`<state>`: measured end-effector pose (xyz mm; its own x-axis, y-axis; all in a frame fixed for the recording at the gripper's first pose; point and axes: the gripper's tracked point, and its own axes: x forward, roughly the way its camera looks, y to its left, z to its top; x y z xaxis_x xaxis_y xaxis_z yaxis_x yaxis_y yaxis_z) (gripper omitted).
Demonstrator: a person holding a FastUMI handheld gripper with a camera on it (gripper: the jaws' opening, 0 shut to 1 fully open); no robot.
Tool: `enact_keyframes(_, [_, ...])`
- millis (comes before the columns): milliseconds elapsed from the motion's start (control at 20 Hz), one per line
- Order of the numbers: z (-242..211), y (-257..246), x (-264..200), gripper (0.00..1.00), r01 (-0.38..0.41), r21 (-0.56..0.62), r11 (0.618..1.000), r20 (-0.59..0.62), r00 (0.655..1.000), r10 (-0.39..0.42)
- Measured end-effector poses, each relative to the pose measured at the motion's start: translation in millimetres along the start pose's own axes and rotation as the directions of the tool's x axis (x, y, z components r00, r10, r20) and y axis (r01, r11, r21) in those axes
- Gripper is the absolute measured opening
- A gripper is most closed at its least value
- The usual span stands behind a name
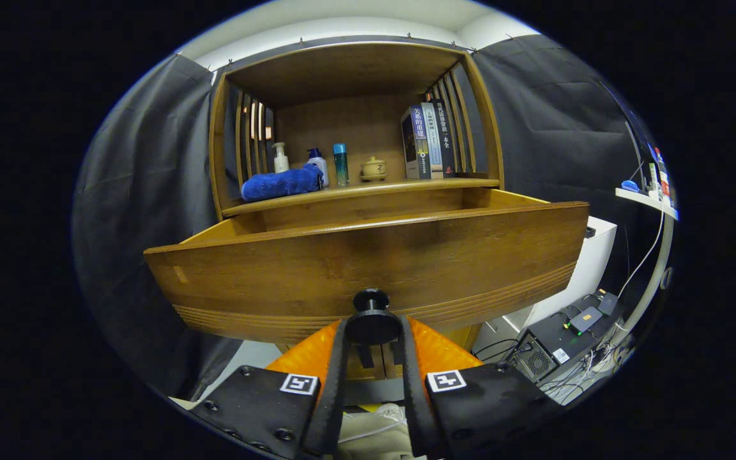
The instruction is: Pull open the drawer, take out the items inside it, and place them on the countertop above the cabinet.
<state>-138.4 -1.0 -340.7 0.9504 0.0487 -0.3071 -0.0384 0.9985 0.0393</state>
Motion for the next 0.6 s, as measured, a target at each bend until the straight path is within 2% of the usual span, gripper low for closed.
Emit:
enact_keyframes(100, [14, 1, -4, 0.54, 0.001, -0.013, 1.000, 0.046, 0.999, -0.001])
enact_keyframes(350, [48, -1, -15, 0.74, 0.004, -0.028, 1.000, 0.136, 0.991, 0.000])
enact_keyframes(600, [91, -12, -25, 0.94, -0.016, 0.053, 0.998, 0.225, 0.974, 0.003])
